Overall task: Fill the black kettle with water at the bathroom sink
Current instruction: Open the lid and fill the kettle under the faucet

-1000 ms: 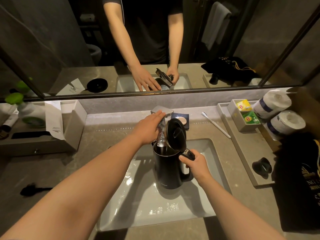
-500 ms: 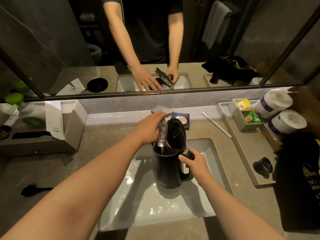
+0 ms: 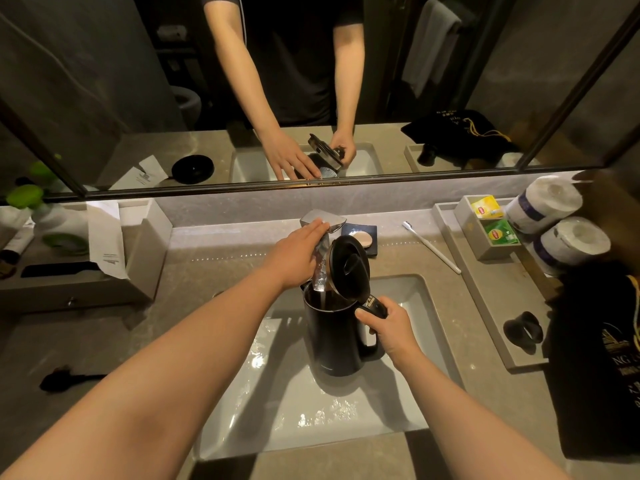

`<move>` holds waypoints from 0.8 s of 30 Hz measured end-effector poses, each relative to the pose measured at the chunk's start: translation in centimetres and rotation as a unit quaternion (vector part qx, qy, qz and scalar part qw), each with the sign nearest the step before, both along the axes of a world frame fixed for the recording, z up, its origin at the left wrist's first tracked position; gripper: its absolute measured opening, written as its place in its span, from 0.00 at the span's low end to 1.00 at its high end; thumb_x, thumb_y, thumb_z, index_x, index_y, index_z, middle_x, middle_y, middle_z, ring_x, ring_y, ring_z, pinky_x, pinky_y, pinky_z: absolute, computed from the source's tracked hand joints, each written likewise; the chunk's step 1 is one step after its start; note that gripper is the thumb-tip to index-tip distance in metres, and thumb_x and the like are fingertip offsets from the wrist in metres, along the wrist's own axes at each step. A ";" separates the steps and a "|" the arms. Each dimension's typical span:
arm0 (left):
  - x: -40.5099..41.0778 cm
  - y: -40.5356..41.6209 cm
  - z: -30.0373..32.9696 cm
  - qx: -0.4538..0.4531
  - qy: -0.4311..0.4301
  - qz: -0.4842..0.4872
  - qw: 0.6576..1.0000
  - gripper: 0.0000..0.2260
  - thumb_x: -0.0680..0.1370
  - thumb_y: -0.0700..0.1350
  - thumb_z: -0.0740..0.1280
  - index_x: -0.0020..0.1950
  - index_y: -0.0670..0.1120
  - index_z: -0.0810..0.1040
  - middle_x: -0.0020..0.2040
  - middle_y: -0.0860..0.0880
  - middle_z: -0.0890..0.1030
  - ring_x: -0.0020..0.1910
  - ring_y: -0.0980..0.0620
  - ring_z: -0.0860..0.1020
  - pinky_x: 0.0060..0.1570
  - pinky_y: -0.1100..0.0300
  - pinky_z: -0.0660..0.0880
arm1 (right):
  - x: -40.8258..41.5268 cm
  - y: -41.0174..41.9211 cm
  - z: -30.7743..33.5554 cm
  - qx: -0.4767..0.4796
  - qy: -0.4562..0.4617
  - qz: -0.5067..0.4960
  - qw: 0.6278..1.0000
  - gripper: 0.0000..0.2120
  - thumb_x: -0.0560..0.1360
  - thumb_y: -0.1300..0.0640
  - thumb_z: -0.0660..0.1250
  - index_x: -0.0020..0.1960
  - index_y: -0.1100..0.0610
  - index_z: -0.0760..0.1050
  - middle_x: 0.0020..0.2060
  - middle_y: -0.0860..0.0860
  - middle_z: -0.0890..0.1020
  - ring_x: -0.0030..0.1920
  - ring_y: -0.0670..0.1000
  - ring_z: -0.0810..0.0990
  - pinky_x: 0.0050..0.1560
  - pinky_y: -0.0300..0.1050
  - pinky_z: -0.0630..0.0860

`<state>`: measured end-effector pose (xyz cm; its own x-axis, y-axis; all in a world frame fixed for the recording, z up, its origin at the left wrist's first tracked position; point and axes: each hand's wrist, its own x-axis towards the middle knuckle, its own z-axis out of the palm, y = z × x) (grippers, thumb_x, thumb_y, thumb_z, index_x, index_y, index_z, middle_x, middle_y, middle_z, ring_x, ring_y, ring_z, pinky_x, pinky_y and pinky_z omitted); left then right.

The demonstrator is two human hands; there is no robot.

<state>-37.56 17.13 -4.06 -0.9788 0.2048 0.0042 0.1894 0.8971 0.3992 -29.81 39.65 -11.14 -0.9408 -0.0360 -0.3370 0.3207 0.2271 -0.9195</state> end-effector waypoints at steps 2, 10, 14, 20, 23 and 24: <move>0.1 0.0 0.1 0.000 0.002 0.002 1.000 0.29 0.80 0.47 0.63 0.78 0.54 0.54 0.79 0.51 0.56 0.75 0.48 0.59 0.70 0.48 0.62 | 0.0 0.1 0.0 -0.002 0.000 -0.001 1.000 0.06 0.71 0.54 0.75 0.46 0.50 0.78 0.40 0.48 0.82 0.41 0.50 0.80 0.37 0.41 0.75; 0.2 0.1 0.2 0.006 -0.006 -0.003 1.000 0.30 0.79 0.43 0.62 0.78 0.53 0.53 0.79 0.50 0.55 0.76 0.47 0.59 0.72 0.47 0.62 | 0.1 0.2 0.1 -0.005 0.004 -0.003 1.000 0.06 0.71 0.55 0.75 0.46 0.51 0.79 0.40 0.49 0.82 0.40 0.50 0.79 0.37 0.42 0.75; 0.2 0.0 0.0 0.005 -0.006 -0.004 1.000 0.31 0.79 0.44 0.63 0.78 0.53 0.53 0.80 0.51 0.55 0.75 0.48 0.59 0.70 0.49 0.61 | 0.2 0.3 0.3 -0.011 0.005 -0.006 1.000 0.06 0.71 0.56 0.75 0.45 0.52 0.79 0.37 0.48 0.81 0.37 0.49 0.78 0.35 0.39 0.74; 0.1 0.0 -0.2 0.001 -0.005 0.001 1.000 0.31 0.79 0.45 0.63 0.78 0.54 0.52 0.80 0.52 0.54 0.76 0.48 0.59 0.70 0.49 0.62 | 0.2 0.1 0.4 -0.017 0.006 -0.005 1.000 0.06 0.71 0.57 0.75 0.46 0.52 0.79 0.38 0.48 0.81 0.38 0.48 0.78 0.35 0.39 0.74; 0.2 0.0 -0.2 0.000 -0.004 0.002 1.000 0.31 0.79 0.45 0.64 0.78 0.54 0.52 0.80 0.51 0.54 0.76 0.48 0.59 0.70 0.49 0.62 | 0.2 0.1 0.3 -0.017 0.005 -0.006 1.000 0.06 0.71 0.57 0.75 0.46 0.53 0.79 0.37 0.48 0.81 0.37 0.48 0.78 0.35 0.39 0.74; 0.2 0.1 -0.2 -0.001 -0.004 0.002 1.000 0.31 0.79 0.45 0.64 0.78 0.54 0.52 0.80 0.52 0.54 0.76 0.48 0.59 0.70 0.49 0.62 | 0.2 0.1 0.3 -0.017 0.005 -0.007 1.000 0.06 0.71 0.56 0.75 0.46 0.53 0.79 0.37 0.48 0.81 0.37 0.48 0.78 0.35 0.39 0.74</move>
<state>-37.39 17.19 -4.28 -0.9798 0.2002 -0.0030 0.1824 0.8985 0.3993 -29.57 39.73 -10.85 -0.9446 -0.0339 -0.3265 0.3145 0.1916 -0.9297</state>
